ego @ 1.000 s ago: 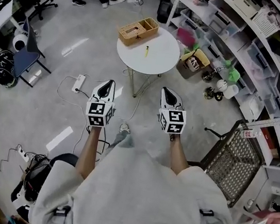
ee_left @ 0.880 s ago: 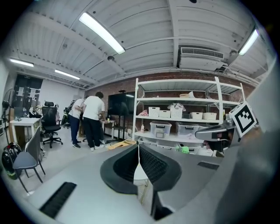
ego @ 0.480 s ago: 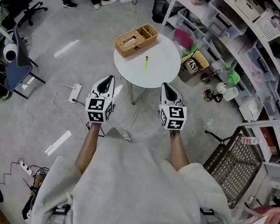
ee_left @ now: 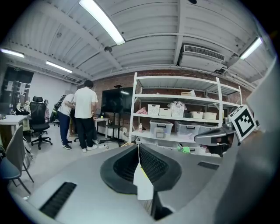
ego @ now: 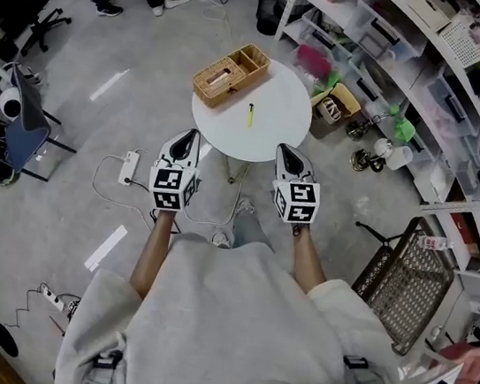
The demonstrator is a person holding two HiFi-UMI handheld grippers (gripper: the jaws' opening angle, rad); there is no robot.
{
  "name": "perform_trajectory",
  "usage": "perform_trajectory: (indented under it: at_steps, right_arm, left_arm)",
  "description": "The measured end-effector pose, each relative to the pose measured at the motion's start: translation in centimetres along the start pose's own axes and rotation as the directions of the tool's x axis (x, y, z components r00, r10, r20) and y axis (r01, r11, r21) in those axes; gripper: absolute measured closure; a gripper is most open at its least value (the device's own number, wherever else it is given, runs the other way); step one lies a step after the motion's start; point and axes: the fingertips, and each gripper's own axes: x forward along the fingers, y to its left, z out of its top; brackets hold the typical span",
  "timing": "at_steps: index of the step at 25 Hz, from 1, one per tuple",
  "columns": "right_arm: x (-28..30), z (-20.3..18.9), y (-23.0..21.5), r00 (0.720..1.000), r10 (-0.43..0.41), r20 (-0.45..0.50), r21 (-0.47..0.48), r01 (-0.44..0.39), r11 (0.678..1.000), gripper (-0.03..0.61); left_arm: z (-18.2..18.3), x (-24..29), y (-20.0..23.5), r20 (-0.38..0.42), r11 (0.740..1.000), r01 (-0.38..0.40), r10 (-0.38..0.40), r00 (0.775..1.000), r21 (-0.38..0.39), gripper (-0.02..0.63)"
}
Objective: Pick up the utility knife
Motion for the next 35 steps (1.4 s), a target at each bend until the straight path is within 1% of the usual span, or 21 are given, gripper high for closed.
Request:
perform_trajectory:
  at_steps: [4,10,18,23,29,35]
  right_arm:
    - [2.3,0.2,-1.0,1.0,0.01,-0.004,0.003,-0.01,1.0,0.548]
    - [7.1,1.8,-3.7,0.999,0.031,0.006,0.003,-0.031,1.0,0.548]
    - [14.0,5.2,-7.3,0.995,0.1,0.024,-0.014,-0.1,0.995,0.548]
    - [17.5,6.2,-9.3,0.99,0.138,0.015,-0.017,-0.138,0.99,0.548]
    - [20.7,6.2,-10.2,0.985,0.17,-0.002,-0.012,-0.17,0.985,0.548]
    - [22.1,4.7,-9.7,0.983,0.175,-0.046,0.017,-0.174,0.985,0.548]
  left_arm:
    - [-0.1,2.4,0.7,-0.014,1.0,-0.004,0.004,1.0,-0.004,0.591]
    - [1.2,7.2,2.0,-0.014,1.0,-0.021,0.021,1.0,0.005,0.591]
    - [4.5,13.6,3.9,-0.007,0.996,-0.083,0.083,0.997,0.014,0.591]
    - [5.4,16.8,4.7,-0.017,0.993,-0.12,0.12,0.993,0.014,0.591]
    - [5.6,19.2,5.9,-0.034,0.989,-0.147,0.147,0.989,0.018,0.591]
    - [4.5,20.0,6.9,-0.073,0.99,-0.142,0.143,0.987,0.01,0.591]
